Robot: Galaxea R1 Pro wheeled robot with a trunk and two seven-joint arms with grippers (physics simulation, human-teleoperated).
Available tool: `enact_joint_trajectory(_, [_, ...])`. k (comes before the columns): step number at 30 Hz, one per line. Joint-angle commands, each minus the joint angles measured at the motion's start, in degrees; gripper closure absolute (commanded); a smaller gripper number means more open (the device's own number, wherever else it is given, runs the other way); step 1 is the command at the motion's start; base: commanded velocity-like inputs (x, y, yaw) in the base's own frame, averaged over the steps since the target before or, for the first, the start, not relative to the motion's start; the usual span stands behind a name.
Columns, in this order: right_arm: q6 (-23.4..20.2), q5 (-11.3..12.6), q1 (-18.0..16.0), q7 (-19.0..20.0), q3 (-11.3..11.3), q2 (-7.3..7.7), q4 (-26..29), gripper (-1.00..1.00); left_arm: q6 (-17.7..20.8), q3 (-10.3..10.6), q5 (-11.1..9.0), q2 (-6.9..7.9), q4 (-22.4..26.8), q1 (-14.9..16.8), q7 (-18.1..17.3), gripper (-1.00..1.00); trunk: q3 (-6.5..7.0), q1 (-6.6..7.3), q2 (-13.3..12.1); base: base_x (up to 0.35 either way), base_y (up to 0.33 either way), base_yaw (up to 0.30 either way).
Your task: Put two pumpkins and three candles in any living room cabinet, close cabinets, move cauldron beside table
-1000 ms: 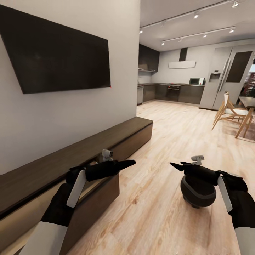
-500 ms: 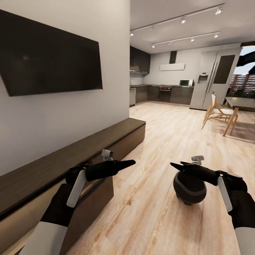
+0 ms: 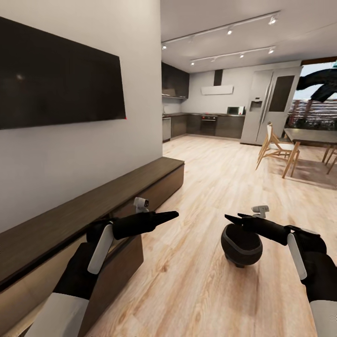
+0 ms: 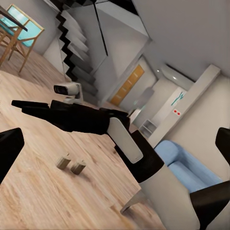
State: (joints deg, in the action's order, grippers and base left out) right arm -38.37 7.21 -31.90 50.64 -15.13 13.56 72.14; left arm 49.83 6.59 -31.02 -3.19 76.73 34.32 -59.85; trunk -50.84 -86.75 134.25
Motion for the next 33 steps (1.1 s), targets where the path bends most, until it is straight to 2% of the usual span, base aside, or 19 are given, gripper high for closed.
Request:
enact_joint_trajectory(1, [-0.1,0.0,0.0,0.0,0.2,-0.3,0.0,-1.0,0.0,0.0,0.0,0.01,0.0,0.0,0.0,-1.0,-0.05,0.0,0.0,0.0,0.0,0.081])
enact_joint_trajectory(5, [-0.5,-0.3,0.0,-0.5,0.6,-2.76,-0.3,-1.0,0.0,0.0,0.0,-0.03,0.0,0.0,0.0,-1.0,-0.34,0.0,0.0,0.0,0.0,0.119])
enact_joint_trajectory(8, [-1.5,-0.4,0.0,-2.8,0.7,-3.6,-0.4,-1.0,0.0,0.0,0.0,-0.06,0.0,0.0,0.0,-1.0,-0.59,0.0,0.0,0.0,0.0,0.137])
enact_joint_trajectory(13, [-2.1,-0.3,0.0,-4.4,0.8,-3.83,-0.5,-1.0,0.0,0.0,0.0,-0.06,-0.1,0.0,0.0,-1.0,-1.01,0.0,0.0,0.0,0.0,0.141])
enact_joint_trajectory(23, [-2.2,-0.3,0.0,-5.0,0.8,-3.98,-0.9,-1.0,0.0,0.0,0.0,-0.07,-0.3,0.0,0.0,-1.0,-1.86,0.0,0.0,0.0,0.0,0.13])
enact_joint_trajectory(28, [-2.3,-0.2,0.0,-5.0,0.6,-3.86,-1.1,-1.0,0.0,0.0,0.0,-0.06,-0.6,0.0,0.0,-1.0,-2.3,0.0,0.0,0.0,0.0,0.014])
enact_joint_trajectory(33, [-3.3,0.1,0.1,-5.0,0.5,-3.89,-0.9,-1.0,0.0,0.0,0.0,-0.06,-0.7,0.0,0.0,-1.0,-2.59,0.0,0.0,0.0,0.0,-0.156])
